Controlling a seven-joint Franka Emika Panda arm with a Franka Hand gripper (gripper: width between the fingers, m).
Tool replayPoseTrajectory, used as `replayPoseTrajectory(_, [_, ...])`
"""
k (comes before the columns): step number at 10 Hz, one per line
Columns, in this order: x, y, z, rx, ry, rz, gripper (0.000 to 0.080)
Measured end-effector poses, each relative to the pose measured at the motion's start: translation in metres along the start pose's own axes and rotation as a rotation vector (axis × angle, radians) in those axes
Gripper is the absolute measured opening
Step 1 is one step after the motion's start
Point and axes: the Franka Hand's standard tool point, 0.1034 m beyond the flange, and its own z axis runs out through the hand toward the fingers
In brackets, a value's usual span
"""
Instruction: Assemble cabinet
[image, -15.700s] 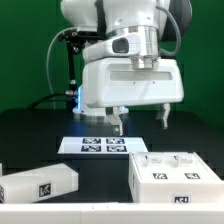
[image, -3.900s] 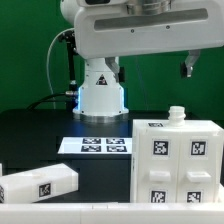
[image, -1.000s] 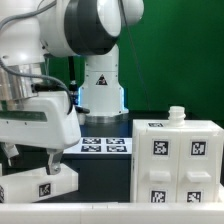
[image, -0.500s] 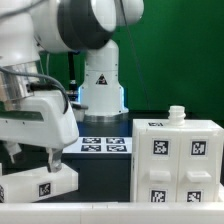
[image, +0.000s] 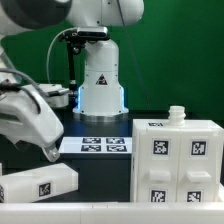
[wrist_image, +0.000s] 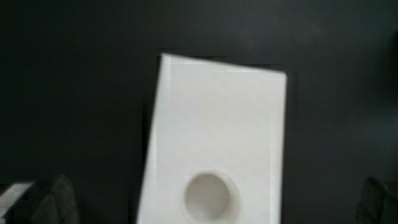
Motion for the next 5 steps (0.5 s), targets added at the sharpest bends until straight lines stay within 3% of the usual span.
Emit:
replayPoseTrajectory(2, [0.015,-0.016,-0.015,-0.001,-0.026,0.005,0.0797])
replayPoseTrajectory(5, [0.023,-0.016,-0.021,0.009,-0.013,-0.018,0.0797])
